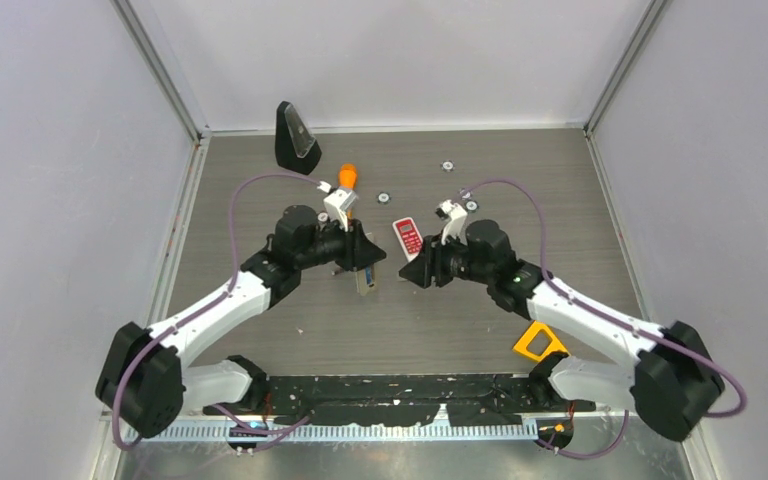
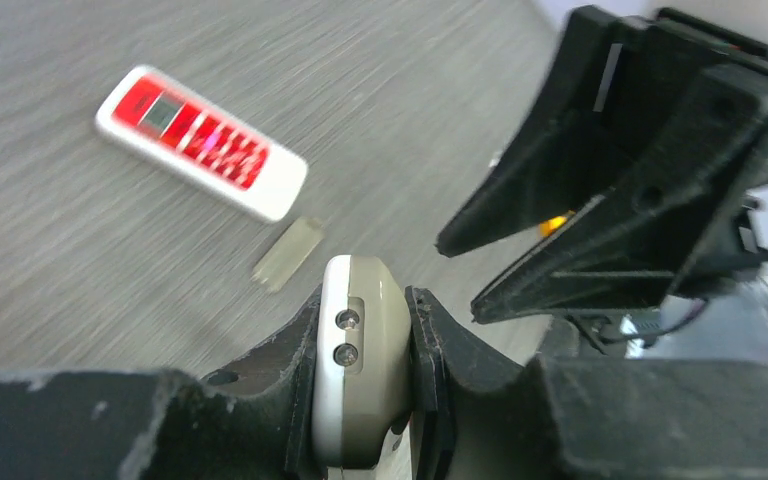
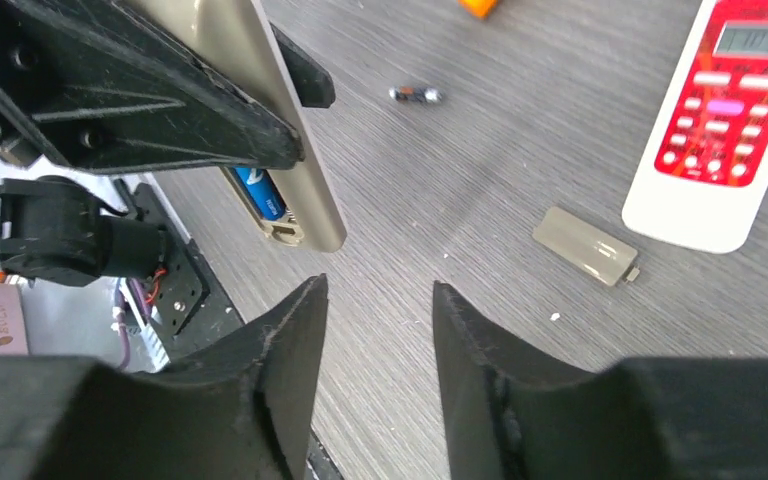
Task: Load the batteries into the remote control
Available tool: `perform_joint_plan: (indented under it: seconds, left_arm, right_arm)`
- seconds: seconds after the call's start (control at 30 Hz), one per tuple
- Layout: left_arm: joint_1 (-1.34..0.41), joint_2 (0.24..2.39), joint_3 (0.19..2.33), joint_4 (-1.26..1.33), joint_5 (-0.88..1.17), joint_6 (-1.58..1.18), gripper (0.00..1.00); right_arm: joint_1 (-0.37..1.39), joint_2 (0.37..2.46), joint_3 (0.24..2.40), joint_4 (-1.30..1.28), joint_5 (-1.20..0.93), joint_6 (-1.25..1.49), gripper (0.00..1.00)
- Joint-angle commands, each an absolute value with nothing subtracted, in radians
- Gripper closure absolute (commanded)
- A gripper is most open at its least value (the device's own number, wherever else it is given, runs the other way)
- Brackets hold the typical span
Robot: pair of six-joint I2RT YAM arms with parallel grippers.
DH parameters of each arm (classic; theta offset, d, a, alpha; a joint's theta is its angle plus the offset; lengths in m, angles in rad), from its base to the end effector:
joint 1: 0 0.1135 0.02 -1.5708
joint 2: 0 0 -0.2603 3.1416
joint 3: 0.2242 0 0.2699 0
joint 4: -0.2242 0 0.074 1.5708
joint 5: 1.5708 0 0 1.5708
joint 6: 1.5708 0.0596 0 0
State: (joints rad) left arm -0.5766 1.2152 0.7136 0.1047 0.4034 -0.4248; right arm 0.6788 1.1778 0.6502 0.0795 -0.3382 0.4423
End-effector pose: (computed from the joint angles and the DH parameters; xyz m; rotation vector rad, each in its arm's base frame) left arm 0.2452 -0.1874 0.2338 0.4372 2.0403 -1.0311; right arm 0.2174 0.2008 0.2169 -0.4811 2.1002 1.0260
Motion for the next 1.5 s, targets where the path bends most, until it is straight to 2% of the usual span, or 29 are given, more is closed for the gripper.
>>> perform_joint_plan:
  seconds: [0.0, 0.1, 0.17, 0.33, 0.5, 0.63, 0.83, 1.0, 1.1, 1.27, 1.47]
  left_arm:
    - [-0.544, 1.107, 0.709, 0.289, 0.704, -0.408, 1.0]
    - [-0.521, 1.079, 0.696, 0.375, 0.793, -0.491, 1.0]
    - [-0.503, 1.074, 0.684, 0.46, 0.841, -0.57, 1.0]
    - [-0.486, 1.094, 0.687, 0.656, 0.94, -0.747, 1.0]
    - [-0.486, 1.102, 0.687, 0.708, 0.965, -0.826, 1.0]
    - [-0.474, 1.062, 0.666, 0.63, 0.928, -0.778, 1.0]
    - [-0.419, 0.894, 0.664, 0.192, 0.648, -0.537, 1.0]
    - [-0.41, 0.717, 0.715, -0.213, 0.257, -0.388, 1.0]
    - [-0.41, 0.633, 0.725, -0.284, 0.26, -0.31, 1.0]
    - [-0.41, 0.51, 0.75, -0.369, 0.342, -0.225, 1.0]
    - [-0.41, 0.407, 0.8, -0.48, 0.201, -0.235, 1.0]
  right_arm:
    - [0.678, 0.999, 0.611, 0.105, -0.331, 0.432, 0.46]
    - [0.678, 0.909, 0.597, 0.126, -0.391, 0.447, 0.33]
    - [0.678, 0.882, 0.602, 0.142, -0.431, 0.458, 0.29]
    - [0.685, 0.862, 0.636, 0.175, -0.492, 0.495, 0.25]
    - [0.732, 0.875, 0.68, 0.175, -0.465, 0.507, 0.24]
    - [0.754, 0.874, 0.7, 0.136, -0.402, 0.512, 0.24]
    - [0.754, 0.911, 0.744, -0.042, -0.195, 0.521, 0.27]
    - [0.765, 1.076, 0.78, -0.022, -0.192, 0.474, 0.3]
    - [0.805, 1.227, 0.863, -0.053, -0.175, 0.393, 0.31]
    - [0.906, 1.586, 1.119, -0.112, -0.155, 0.241, 0.33]
    - [0.928, 1.897, 1.392, -0.211, -0.238, 0.044, 0.36]
